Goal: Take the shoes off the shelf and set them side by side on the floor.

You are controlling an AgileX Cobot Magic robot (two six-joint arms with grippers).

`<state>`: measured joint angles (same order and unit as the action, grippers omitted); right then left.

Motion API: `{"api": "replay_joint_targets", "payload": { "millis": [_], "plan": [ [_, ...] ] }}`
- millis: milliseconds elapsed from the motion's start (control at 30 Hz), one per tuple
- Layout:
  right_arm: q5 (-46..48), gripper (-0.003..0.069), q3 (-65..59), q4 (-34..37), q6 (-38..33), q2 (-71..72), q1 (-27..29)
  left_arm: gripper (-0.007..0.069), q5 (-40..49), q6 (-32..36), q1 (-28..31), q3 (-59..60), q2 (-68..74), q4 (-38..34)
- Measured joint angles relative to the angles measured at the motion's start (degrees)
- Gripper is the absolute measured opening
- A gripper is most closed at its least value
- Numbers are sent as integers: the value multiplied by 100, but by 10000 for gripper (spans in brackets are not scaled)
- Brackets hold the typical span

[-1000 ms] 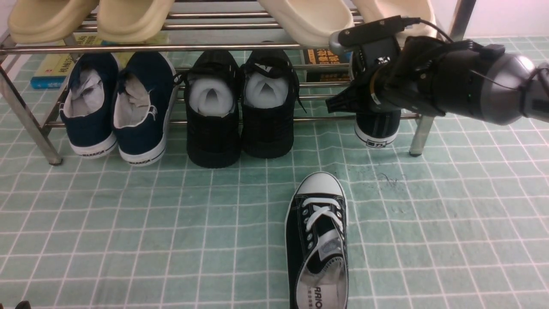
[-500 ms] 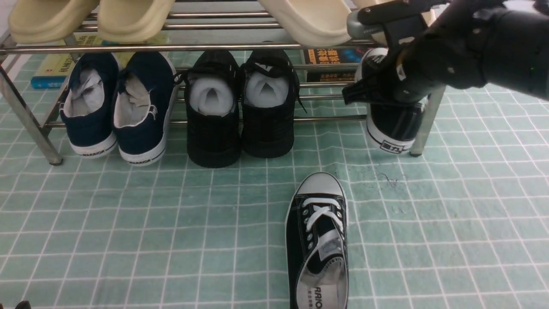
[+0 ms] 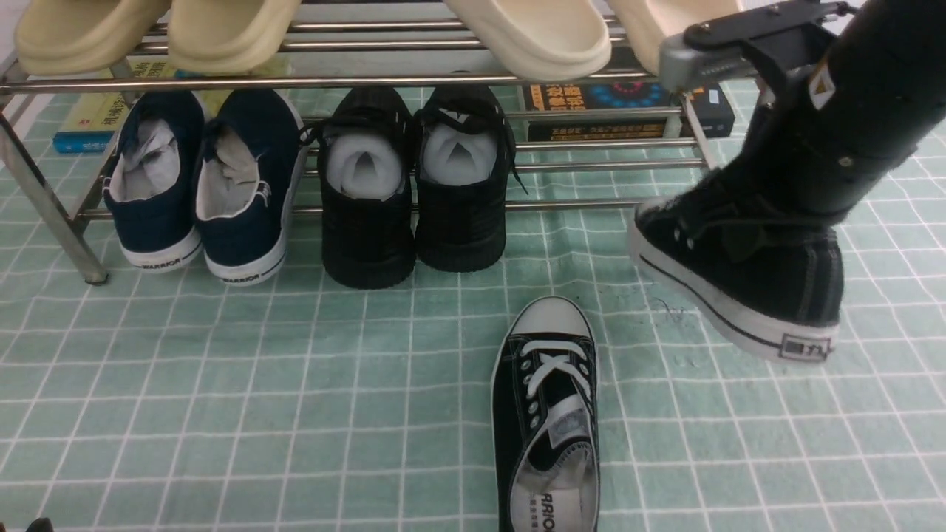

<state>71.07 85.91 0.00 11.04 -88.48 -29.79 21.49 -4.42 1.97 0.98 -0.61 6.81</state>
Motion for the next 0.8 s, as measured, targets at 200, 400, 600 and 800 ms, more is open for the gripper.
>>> {"api": "replay_joint_targets", "payload": {
  "millis": [200, 400, 600, 800],
  "plan": [
    [119, 6, -230, 315, -6, 13, 0, 242, 0, 0, 0, 0, 0, 0],
    [44, 9, -751, 414, -39, 7, 0, 242, 0, 0, 0, 0, 0, 0],
    [28, 10, -698, 413, -226, 12, 0, 242, 0, 0, 0, 0, 0, 0],
    [61, 12, -221, 413, -287, 7, 0, 243, 0, 0, 0, 0, 0, 0]
  ]
}}
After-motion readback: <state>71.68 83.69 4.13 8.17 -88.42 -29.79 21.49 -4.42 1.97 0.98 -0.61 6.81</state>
